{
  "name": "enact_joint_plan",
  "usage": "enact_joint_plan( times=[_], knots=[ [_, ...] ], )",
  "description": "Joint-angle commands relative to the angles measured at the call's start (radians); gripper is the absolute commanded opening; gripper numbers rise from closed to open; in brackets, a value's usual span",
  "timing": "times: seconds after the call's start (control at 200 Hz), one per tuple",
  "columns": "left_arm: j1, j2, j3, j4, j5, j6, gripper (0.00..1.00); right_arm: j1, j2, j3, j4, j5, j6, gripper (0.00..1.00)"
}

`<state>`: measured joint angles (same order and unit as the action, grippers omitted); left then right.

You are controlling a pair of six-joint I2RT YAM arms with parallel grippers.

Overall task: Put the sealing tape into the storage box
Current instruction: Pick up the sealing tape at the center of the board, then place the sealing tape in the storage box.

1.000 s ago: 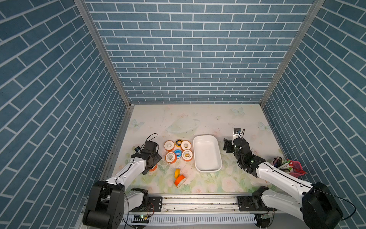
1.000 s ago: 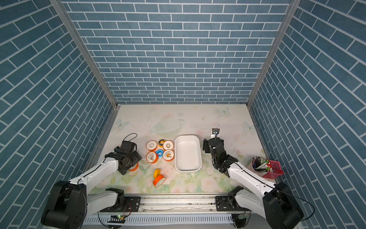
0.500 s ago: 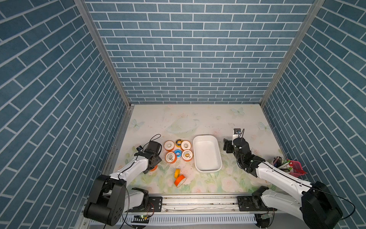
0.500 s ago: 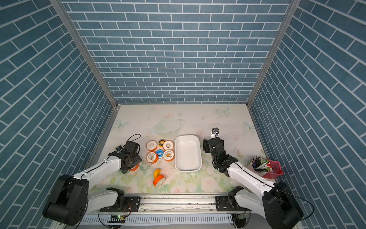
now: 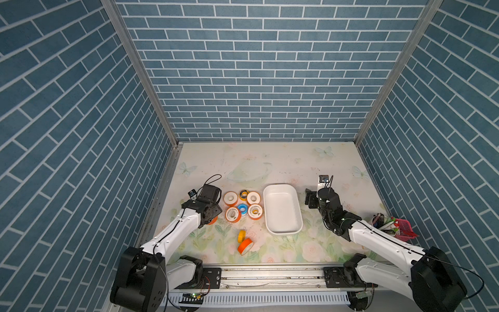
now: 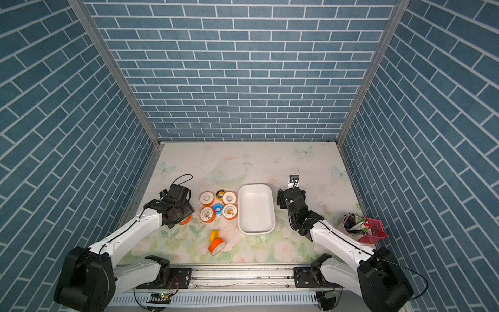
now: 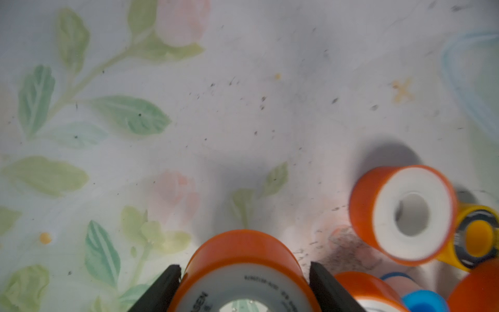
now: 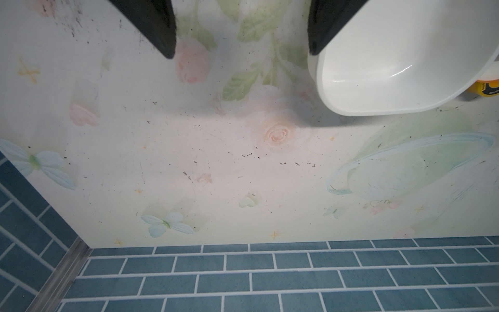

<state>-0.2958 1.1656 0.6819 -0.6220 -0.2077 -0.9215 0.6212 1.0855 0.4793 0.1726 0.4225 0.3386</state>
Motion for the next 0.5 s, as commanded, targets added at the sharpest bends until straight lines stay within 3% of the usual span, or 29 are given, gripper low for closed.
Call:
enact_joint_plan(
  times=[0.0, 0.215, 0.495],
  knots=[
    [-0.051, -0.015, 0.084, -0.065, -0.027, 0.035, 0.65, -0.003, 0.01, 0.003, 0.001, 0.034, -0.019, 0.76],
    [-0.281, 0.136, 0.335, -0.06, -0.05, 0.06, 0.65, -0.074, 0.009, -0.007, -0.013, -0.017, 0.023, 0.76],
    [-0.572, 0.585, 0.794, -0.08, -0.08, 0.092, 0.65, -0.236, -0.013, -0.054, -0.005, -0.15, 0.088, 0.74]
  ],
)
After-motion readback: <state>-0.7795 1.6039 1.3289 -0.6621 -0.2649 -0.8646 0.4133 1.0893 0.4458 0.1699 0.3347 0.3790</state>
